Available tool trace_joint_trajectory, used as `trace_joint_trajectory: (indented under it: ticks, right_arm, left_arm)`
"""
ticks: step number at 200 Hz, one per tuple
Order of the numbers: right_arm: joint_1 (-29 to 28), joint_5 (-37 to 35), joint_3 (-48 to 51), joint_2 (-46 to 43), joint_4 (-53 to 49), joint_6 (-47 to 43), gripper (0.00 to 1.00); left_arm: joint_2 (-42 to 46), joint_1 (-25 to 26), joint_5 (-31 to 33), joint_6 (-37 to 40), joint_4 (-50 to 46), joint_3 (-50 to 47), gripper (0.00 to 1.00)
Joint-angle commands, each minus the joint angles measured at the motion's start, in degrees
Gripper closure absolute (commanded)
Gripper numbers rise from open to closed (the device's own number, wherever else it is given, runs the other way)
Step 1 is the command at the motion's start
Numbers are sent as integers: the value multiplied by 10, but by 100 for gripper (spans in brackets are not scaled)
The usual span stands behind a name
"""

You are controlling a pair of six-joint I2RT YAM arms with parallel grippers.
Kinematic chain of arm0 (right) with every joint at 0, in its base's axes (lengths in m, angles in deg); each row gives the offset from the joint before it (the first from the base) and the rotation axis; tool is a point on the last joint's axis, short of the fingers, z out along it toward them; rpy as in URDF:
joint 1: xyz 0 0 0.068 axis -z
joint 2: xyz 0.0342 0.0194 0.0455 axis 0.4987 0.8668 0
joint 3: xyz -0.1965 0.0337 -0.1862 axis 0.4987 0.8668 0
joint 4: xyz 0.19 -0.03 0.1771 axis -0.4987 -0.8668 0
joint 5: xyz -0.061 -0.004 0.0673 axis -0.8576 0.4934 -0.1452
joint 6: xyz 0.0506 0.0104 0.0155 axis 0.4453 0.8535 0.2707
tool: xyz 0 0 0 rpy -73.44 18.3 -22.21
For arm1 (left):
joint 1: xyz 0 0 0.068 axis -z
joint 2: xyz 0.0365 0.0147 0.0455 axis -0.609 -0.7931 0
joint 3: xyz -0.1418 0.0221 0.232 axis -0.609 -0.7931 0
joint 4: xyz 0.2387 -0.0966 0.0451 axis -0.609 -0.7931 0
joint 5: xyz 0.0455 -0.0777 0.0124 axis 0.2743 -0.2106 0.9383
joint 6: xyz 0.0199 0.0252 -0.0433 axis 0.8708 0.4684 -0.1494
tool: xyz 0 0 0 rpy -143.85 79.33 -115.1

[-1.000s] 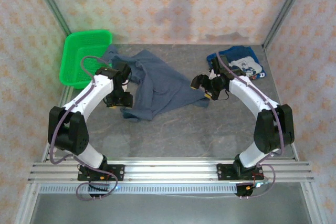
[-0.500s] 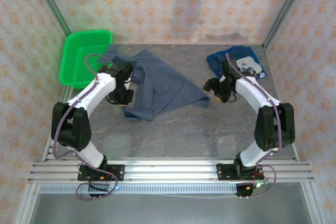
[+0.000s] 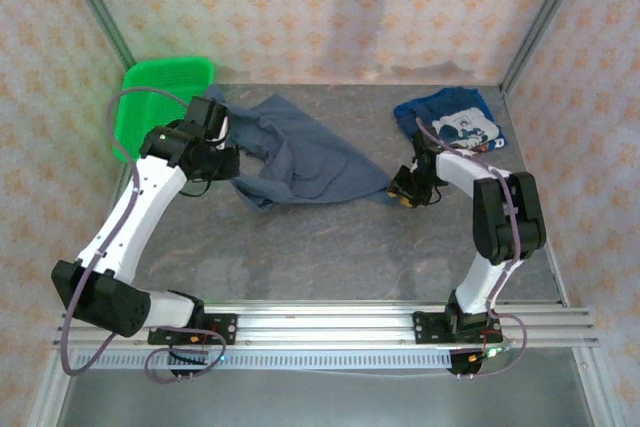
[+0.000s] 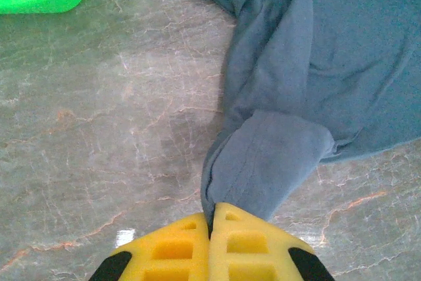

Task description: Fold and stack the t-shirts

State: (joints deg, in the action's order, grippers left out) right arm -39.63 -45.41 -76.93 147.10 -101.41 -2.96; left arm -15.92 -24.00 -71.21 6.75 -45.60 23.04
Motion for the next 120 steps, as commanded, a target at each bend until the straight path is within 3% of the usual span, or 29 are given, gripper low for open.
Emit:
trace_joint_trajectory:
  ticks: [1,15,35,83,120]
  right_arm:
    - [-11,1,-24,33,18,-7,67]
    - [-18,-8,-37,56,16,-7,75]
    - [-18,-63,-68,66,2,-4,100]
    - [24,-262,-236,-22,-63,-87,100]
    - [46,-319,-383,-19,-37,-177,100]
  left_arm:
    - [0,4,10,-15,-8,5,100]
    - [3,2,11,-19,-5,6,100]
    - [7,-5,13,-22,-2,13,100]
    - [4,-97,-14,-25,4,151,100]
    - [-122,-119,-25,0,-16,408,100]
